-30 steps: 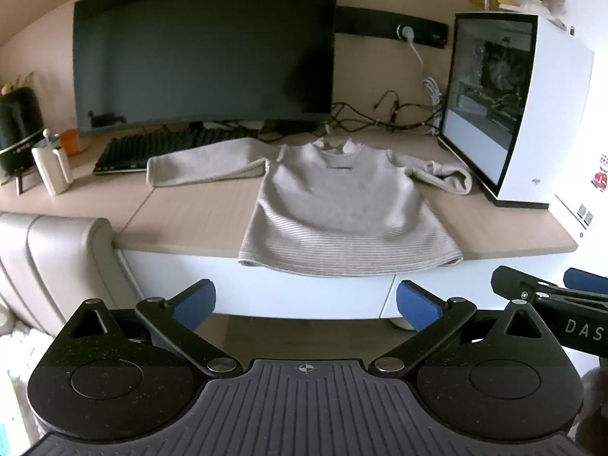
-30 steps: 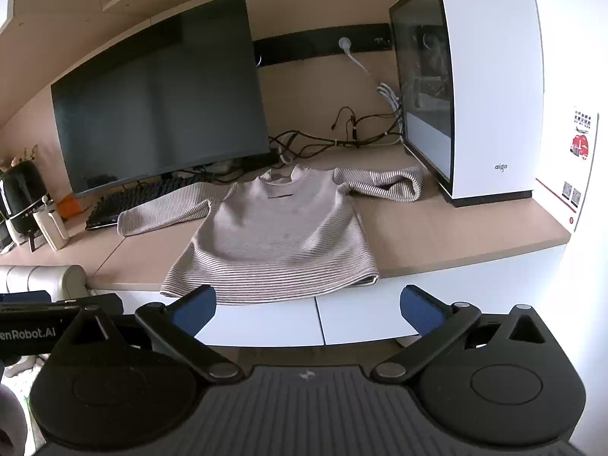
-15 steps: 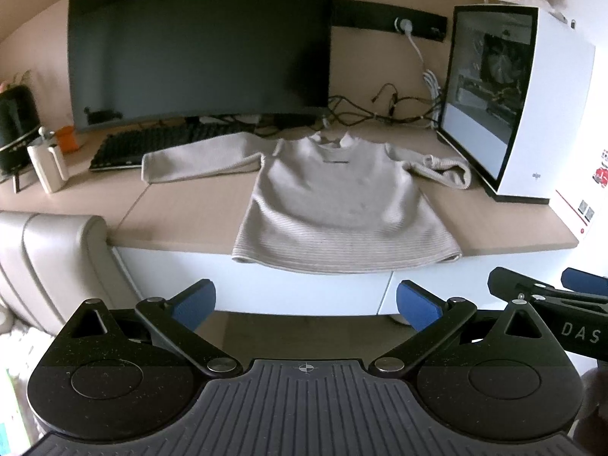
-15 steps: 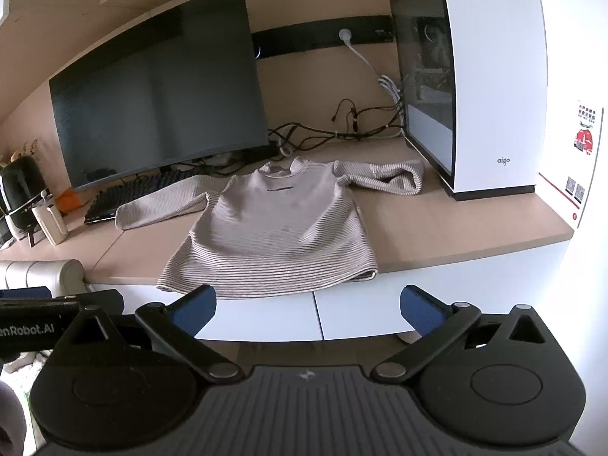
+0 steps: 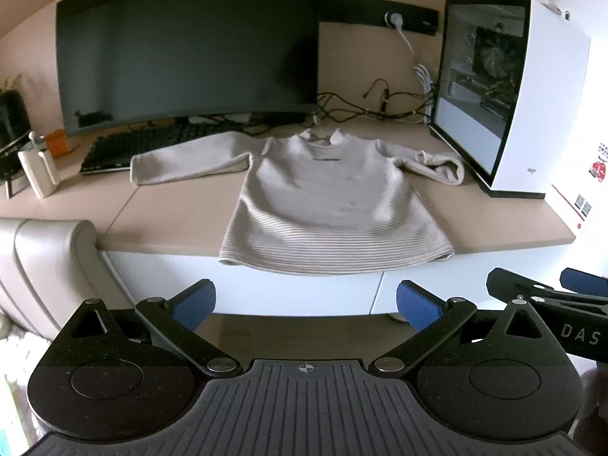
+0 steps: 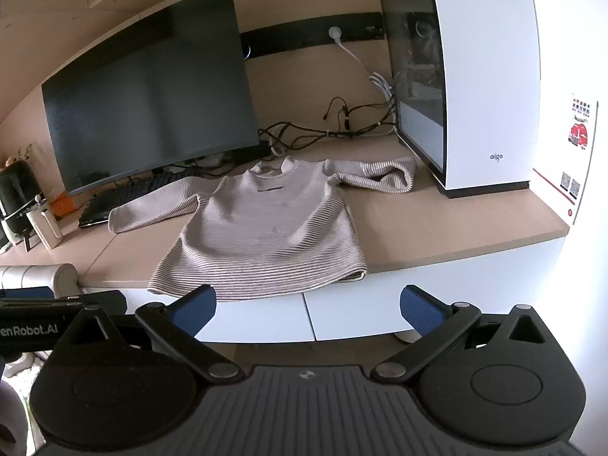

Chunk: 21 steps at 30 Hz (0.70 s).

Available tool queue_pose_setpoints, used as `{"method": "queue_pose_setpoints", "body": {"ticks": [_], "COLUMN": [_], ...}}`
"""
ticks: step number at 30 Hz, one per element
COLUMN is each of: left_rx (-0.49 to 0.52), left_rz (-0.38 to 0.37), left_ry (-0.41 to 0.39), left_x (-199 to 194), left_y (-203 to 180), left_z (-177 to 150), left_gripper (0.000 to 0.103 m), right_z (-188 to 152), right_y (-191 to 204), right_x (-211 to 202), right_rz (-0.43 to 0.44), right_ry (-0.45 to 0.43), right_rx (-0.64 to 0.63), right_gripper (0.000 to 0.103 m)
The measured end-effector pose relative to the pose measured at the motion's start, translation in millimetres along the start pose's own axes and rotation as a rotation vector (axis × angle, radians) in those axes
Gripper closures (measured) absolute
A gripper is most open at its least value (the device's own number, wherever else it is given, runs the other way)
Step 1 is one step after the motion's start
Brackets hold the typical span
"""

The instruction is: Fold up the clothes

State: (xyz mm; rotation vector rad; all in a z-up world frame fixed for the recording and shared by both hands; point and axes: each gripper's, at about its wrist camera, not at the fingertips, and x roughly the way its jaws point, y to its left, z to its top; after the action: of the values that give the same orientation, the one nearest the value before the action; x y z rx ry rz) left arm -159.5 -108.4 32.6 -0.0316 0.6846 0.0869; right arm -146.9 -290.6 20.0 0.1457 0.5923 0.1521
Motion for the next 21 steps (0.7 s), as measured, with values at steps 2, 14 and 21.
{"method": "queue_pose_setpoints", "body": {"ticks": [2, 14, 21], "left_rx": [-0.001, 0.0, -0.007], "left_rz": [0.0, -0.002, -0.004], "left_ry": [0.0, 0.006, 0.013], "left_x": [0.2, -1.3, -1.8], "left_y": [-0.3, 0.7, 5.4], "left_z": [0.0, -1.4, -3.0], "left_gripper": [0.0, 0.0, 0.0], "right_z": [0.0, -0.3, -0.9], "right_y": [-1.0, -0.8, 2.6], "right_x": [0.3, 0.6, 1.6], "right_rz": [0.001, 0.005, 0.003], "right_ry": [0.003, 0.007, 0.012], "right_rx": [0.0, 0.002, 0.003], "right_gripper": [0.0, 0.0, 0.0]}}
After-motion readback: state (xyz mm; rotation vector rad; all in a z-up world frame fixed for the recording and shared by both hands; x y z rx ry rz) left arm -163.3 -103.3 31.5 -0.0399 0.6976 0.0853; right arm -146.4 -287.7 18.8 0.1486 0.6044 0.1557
